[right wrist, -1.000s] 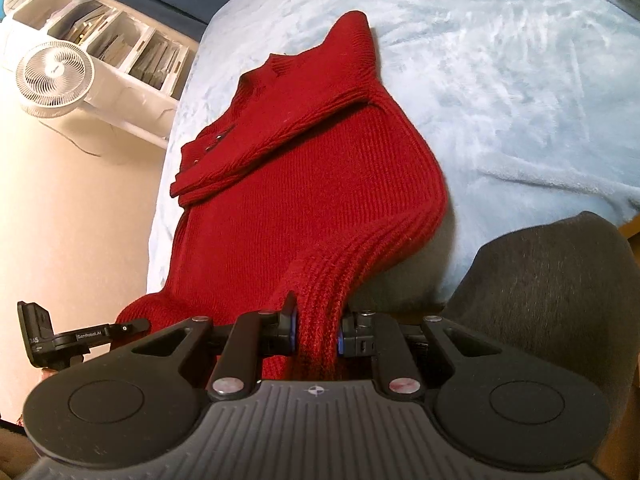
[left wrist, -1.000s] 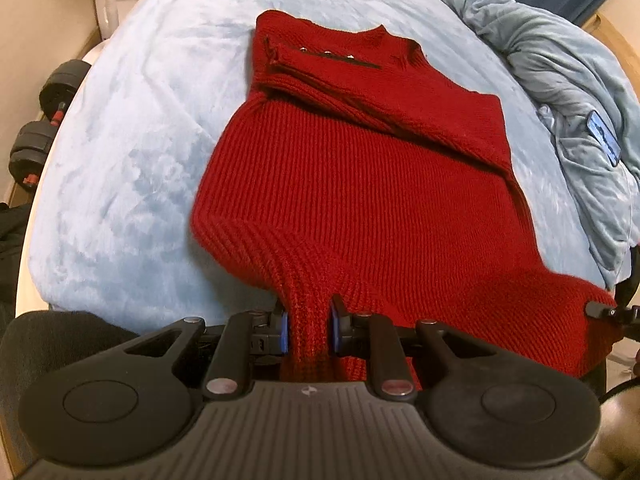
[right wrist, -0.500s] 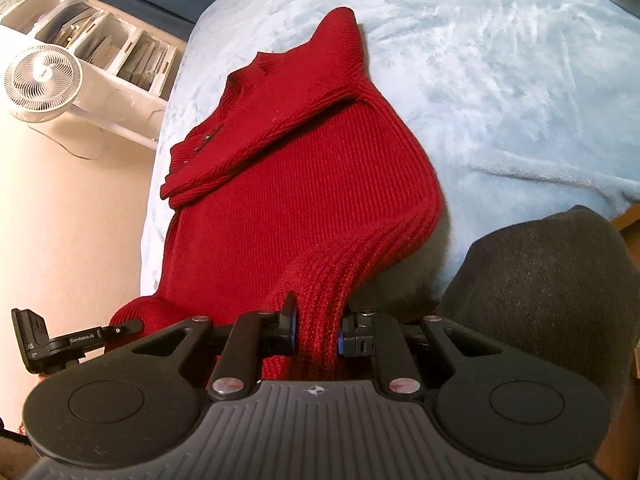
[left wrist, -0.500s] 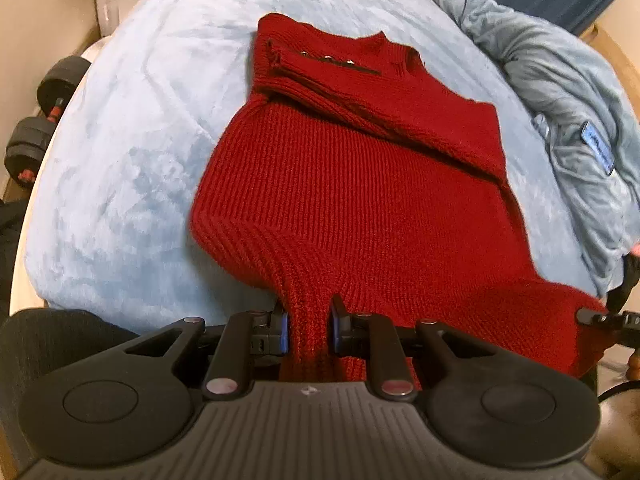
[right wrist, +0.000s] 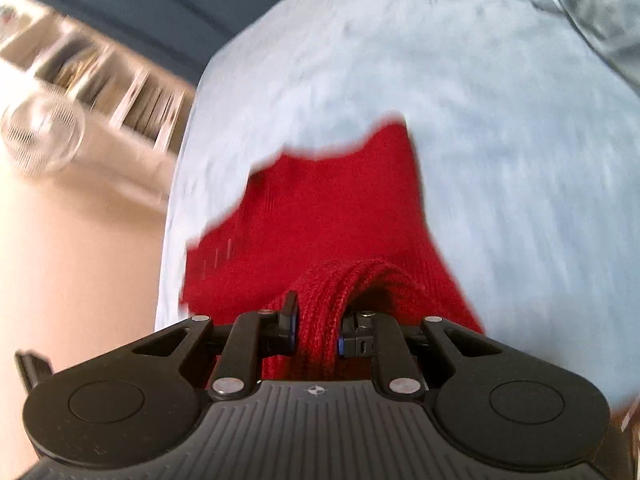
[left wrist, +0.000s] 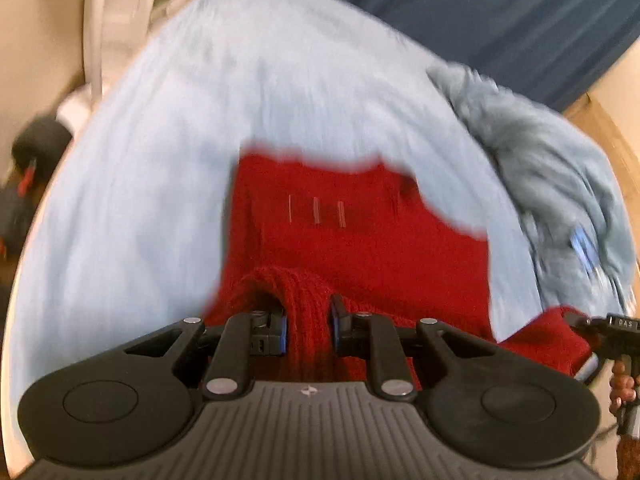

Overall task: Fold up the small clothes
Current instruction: 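Lift the hem with both grippers and fold it over toward the collar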

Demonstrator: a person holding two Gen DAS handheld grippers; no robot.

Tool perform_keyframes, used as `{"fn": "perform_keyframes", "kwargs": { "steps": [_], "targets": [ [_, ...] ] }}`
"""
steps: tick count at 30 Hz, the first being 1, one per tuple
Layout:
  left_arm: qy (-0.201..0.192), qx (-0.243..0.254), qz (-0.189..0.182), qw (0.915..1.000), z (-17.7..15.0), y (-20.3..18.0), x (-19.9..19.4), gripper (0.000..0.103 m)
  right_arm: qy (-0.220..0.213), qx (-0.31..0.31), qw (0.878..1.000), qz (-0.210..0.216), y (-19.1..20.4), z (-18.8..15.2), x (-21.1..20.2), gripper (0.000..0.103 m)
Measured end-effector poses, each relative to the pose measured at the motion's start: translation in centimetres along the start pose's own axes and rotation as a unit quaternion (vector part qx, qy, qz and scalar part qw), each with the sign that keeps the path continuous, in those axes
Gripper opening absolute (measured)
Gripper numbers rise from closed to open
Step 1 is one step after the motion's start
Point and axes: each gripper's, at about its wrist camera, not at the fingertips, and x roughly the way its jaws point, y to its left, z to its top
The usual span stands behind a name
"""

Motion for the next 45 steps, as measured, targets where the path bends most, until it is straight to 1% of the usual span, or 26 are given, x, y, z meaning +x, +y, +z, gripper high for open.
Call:
{"fn": "perform_keyframes", "kwargs": {
  "steps": [2,3,4,5,6,8,10,13,16,21,22,23,24,26,30,31,33,36,37,38,39,40,41,42,43,45],
  "targets": [
    [-0.025,-0.029,0.011,0.9992,5.2,0.6,3.1,0.041,-0.026,0.039,0.999,-0.022,-0.3,4.5,3.4,0.028],
    [-0.042,-0.05,0.035,0.9973,7.1,1.0,4.2,0.063,-0.037,0.055,0.997,-0.035,-0.7,6.3,5.1,0.035],
    [-0.07,-0.083,0.074,0.9913,8.8,1.5,4.9,0.081,-0.053,0.069,0.995,-0.049,-1.2,7.7,6.4,0.052],
    [-0.095,-0.102,0.095,0.9857,9.8,1.9,5.1,0.087,-0.073,0.077,0.992,-0.066,-1.8,8.6,7.4,0.062],
    [-0.113,-0.109,0.1,0.9825,10.4,2.2,5.2,0.09,-0.087,0.081,0.99,-0.081,-2.6,8.9,7.8,0.062],
    [-0.117,-0.102,0.089,0.9838,10.6,2.7,5.5,0.091,-0.1,0.09,0.988,-0.079,-3.9,8.3,7.9,0.062],
    [-0.105,-0.076,0.088,0.9877,9.6,3.1,6.3,0.091,-0.094,0.069,0.991,-0.062,-5.3,6.7,7.9,0.063],
    [-0.072,-0.036,0.1,0.9917,7.4,3.2,8.8,0.091,-0.093,0.024,0.991,-0.089,-6.4,4.6,8.9,0.063],
    [-0.049,-0.017,0.099,0.9938,5.9,2.8,10.6,0.091,-0.084,0.037,0.99,-0.111,-7.4,4.1,10.8,0.063],
    [-0.048,0.069,0.117,0.9896,6.2,-0.4,12.8,0.089,-0.092,0.058,0.99,-0.094,-7.3,4.0,13.3,0.063],
    [-0.05,0.082,0.121,0.988,6.3,-0.9,13.2,0.064,-0.094,0.053,0.99,-0.09,-7.1,4.0,13.6,0.052],
    [-0.044,0.091,0.122,0.9874,6.7,-1.0,13.9,0.03,-0.09,0.048,0.991,-0.085,-7.0,4.0,14.0,0.019],
    [-0.03,0.084,0.12,0.9887,7.2,-0.7,14.4,0.01,-0.092,0.041,0.991,-0.085,-6.7,4.0,14.1,0.018],
    [-0.059,0.061,0.11,0.9902,7.6,0.1,12.8,0.011,-0.116,0.025,0.99,-0.079,-5.7,4.0,13.0,0.016],
    [-0.097,-0.005,0.066,0.9931,8.2,3.6,9.3,0.01,-0.179,0.028,0.983,0.005,-4.0,3.9,8.5,0.015],
    [-0.094,-0.015,0.073,0.9928,8.2,4.6,9.6,0.01,-0.191,0.034,0.981,0.017,-4.0,3.9,7.9,0.015],
    [-0.068,-0.022,0.103,0.9921,8.2,5.7,11.7,0.01,-0.197,0.047,0.979,-0.003,-4.8,4.1,8.6,0.015],
    [-0.024,-0.026,0.129,0.9911,7.6,6.5,15.6,0.012,-0.144,0.068,0.985,-0.073,-7.1,4.6,12.7,0.015],
    [-0.023,-0.024,0.131,0.9908,7.4,6.3,16.2,0.017,-0.126,0.073,0.985,-0.095,-7.7,4.6,14.0,0.017],
    [-0.026,-0.02,0.141,0.9895,7.3,6.1,16.4,0.019,-0.114,0.083,0.985,-0.095,-8.5,4.5,15.0,0.023],
    [-0.032,-0.018,0.146,0.9886,7.2,5.9,16.3,0.025,-0.115,0.094,0.985,-0.09,-8.9,4.4,15.1,0.03],
    [-0.039,-0.015,0.147,0.9882,7.1,6.0,15.9,0.036,-0.122,0.109,0.983,-0.088,-9.2,4.3,14.8,0.044],
    [-0.044,-0.016,0.153,0.9872,6.9,6.3,15.5,0.044,-0.127,0.124,0.98,-0.086,-9.4,4.2,14.3,0.05],
    [-0.049,-0.019,0.159,0.9858,6.7,6.5,15.0,0.057,-0.129,0.132,0.979,-0.083,-9.7,4.1,13.8,0.051],
    [-0.055,-0.024,0.162,0.985,6.4,6.6,14.3,0.06,-0.13,0.137,0.978,-0.083,-9.8,3.9,13.3,0.051],
    [-0.065,-0.027,0.145,0.987,5.0,6.6,12.2,0.06,-0.137,0.141,0.977,-0.08,-10.1,3.1,11.6,0.051]
  ]
}}
